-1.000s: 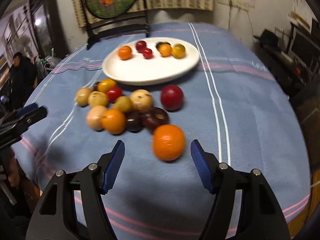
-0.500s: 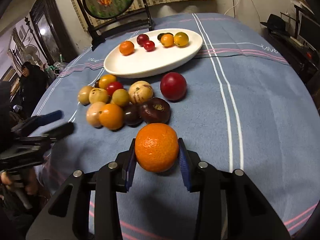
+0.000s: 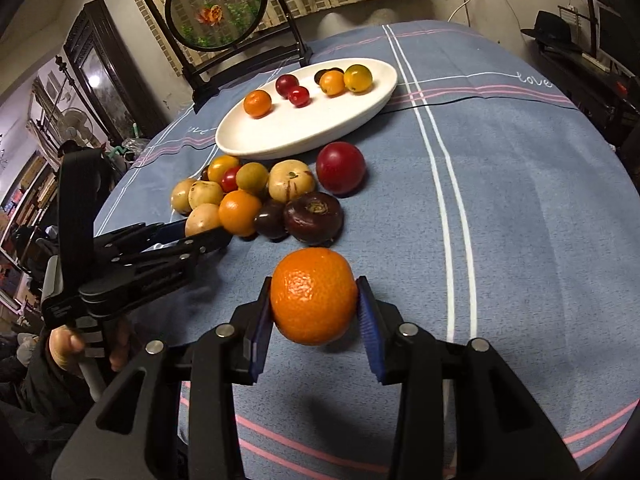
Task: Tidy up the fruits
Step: 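Grasp a pale pear with the left gripper while the right holds the tangerine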
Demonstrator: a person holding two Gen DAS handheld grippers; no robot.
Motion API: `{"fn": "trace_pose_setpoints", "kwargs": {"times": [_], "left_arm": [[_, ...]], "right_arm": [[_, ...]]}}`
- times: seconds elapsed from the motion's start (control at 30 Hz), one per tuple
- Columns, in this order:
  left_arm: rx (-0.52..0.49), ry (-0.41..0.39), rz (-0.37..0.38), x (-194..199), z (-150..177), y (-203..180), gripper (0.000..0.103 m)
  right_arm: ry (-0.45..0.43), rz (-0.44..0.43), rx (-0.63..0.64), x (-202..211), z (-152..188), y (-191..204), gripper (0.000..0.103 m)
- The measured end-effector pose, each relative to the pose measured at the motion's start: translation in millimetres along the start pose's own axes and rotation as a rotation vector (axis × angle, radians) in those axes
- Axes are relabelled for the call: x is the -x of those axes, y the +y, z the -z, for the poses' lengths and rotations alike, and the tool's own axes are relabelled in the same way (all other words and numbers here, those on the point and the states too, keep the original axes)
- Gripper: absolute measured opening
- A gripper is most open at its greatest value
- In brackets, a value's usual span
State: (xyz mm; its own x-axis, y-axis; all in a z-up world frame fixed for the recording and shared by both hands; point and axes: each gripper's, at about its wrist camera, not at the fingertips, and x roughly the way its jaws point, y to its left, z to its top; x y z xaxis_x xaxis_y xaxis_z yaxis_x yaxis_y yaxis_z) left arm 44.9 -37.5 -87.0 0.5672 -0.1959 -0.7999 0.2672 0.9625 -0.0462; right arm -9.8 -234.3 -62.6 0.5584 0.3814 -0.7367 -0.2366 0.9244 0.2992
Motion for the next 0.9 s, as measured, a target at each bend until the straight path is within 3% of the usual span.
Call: {"fn": "trace_pose_setpoints", "kwargs": {"times": [0.33, 0.63, 0.9], "left_arm": [[-0.018, -0.102, 0.082, 56.6, 6.5, -8.5, 0.044], [0.020, -0.137, 0.097, 68.9, 9.6, 9.6, 0.044], [0.032, -0.160, 0.077, 73.1, -22.2, 27.8, 0.044]], "right_arm": [[-0.015, -0.024, 0.033, -3.1, -5.6, 20.3, 0.041], [-0.027, 0.006, 0.054, -1.1, -13.4, 32.0, 0.040], [-0.026, 0.017, 0.088, -9.0, -39.2, 40.7, 0.040]]}}
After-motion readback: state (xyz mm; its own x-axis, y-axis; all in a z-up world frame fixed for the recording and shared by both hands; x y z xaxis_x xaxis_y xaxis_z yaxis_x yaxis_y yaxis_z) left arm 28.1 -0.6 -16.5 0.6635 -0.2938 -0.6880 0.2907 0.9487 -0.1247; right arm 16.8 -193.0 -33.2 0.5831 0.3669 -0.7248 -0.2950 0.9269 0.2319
